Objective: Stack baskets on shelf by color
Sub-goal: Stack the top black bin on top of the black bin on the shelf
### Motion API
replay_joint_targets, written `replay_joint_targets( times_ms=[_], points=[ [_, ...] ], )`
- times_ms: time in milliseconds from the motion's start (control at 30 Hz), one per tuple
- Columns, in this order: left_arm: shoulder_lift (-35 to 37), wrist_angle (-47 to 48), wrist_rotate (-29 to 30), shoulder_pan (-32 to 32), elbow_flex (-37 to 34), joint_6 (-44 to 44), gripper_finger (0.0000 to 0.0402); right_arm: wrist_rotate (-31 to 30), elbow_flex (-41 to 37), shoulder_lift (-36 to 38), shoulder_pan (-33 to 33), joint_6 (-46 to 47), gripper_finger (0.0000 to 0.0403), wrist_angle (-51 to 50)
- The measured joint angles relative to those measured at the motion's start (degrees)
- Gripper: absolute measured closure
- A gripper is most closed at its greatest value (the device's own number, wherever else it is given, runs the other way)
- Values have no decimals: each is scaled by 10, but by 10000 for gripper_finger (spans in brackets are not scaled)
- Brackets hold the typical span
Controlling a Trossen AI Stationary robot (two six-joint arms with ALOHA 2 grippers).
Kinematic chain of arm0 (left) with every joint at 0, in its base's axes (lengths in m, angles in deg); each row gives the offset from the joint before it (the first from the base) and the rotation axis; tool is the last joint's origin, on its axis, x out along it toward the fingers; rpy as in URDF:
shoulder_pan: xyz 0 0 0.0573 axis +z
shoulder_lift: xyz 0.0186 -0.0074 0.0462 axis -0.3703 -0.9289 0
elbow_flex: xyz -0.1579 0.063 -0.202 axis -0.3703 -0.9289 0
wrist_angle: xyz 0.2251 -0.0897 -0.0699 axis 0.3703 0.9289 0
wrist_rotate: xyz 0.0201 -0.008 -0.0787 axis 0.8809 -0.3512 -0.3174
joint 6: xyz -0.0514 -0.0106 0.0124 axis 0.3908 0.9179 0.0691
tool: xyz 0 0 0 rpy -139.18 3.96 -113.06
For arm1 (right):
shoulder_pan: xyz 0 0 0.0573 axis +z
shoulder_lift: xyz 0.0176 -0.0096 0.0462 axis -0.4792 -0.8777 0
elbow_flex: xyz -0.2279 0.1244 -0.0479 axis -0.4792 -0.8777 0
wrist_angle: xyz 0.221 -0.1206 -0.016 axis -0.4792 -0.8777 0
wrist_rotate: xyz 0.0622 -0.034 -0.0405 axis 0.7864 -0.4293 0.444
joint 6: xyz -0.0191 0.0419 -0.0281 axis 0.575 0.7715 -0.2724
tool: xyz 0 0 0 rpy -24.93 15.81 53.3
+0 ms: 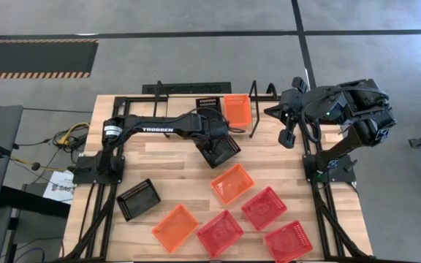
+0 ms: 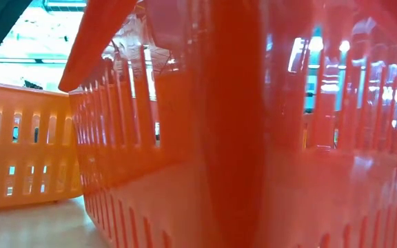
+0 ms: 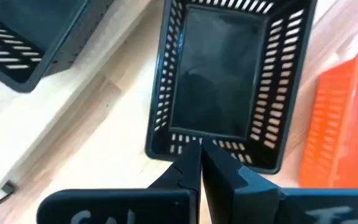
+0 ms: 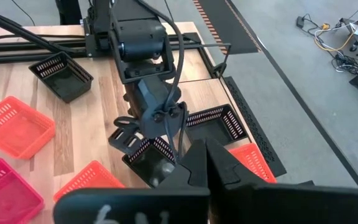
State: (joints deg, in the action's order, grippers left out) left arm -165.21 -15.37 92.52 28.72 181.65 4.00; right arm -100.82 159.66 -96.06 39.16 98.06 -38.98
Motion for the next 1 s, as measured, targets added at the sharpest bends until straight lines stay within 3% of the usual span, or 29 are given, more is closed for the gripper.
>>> replay_joint_targets(
  times_ms=[233, 533, 767, 1000],
  points=[
    [0, 3, 2, 1, 0, -42, 358, 0, 0, 0, 0, 0, 402, 0],
    [0, -4, 14, 3, -9, -8, 272, 0, 0, 0, 0, 0, 402, 0],
    [-2, -24, 8, 0, -70, 14, 261, 0, 0, 0, 0, -1, 402, 0],
    [-2, -66, 13, 11, -74, 4, 261, 0, 0, 0, 0, -1, 402, 3]
  ],
)
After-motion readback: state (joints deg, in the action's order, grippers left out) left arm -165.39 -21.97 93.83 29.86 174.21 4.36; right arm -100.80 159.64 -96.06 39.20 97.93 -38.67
